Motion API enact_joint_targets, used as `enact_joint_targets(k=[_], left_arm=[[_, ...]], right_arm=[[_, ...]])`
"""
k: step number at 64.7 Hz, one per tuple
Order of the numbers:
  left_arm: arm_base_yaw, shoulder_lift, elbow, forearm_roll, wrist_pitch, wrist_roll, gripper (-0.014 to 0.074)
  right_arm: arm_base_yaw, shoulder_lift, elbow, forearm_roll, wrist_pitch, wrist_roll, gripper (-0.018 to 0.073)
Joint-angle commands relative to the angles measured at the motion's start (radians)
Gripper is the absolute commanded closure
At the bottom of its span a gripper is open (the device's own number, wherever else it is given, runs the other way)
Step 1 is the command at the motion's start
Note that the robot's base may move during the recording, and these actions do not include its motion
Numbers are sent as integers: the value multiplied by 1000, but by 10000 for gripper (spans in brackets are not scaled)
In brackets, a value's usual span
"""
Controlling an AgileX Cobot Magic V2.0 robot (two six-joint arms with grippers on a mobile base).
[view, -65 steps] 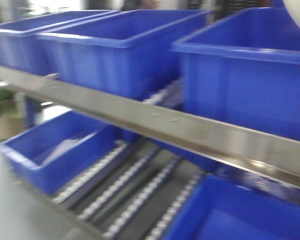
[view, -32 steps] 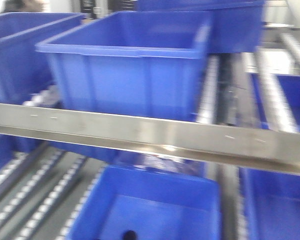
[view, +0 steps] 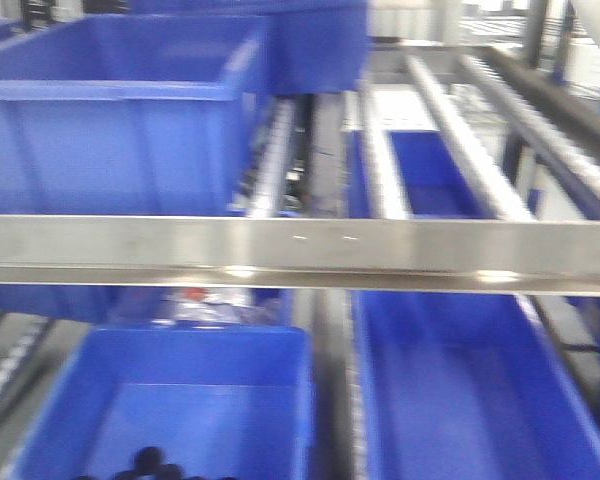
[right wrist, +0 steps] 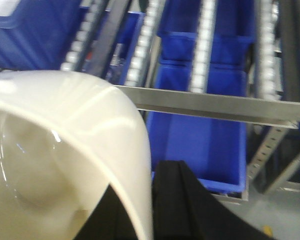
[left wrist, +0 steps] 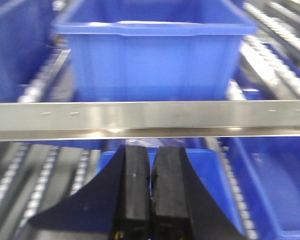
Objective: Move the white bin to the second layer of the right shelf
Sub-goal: 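Approach the shelf rack and align with the second shelf layer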
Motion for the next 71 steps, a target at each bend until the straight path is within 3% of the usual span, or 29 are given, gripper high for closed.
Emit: enact_joint_targets(k=[1,71], left_arm=[[-7,-15,27,0,-90,-7,512],[-7,-15,27,0,-90,-7,512]], right_arm=[[-6,1,-30,-5,-94,1,501],[-6,1,-30,-5,-90,1,501]])
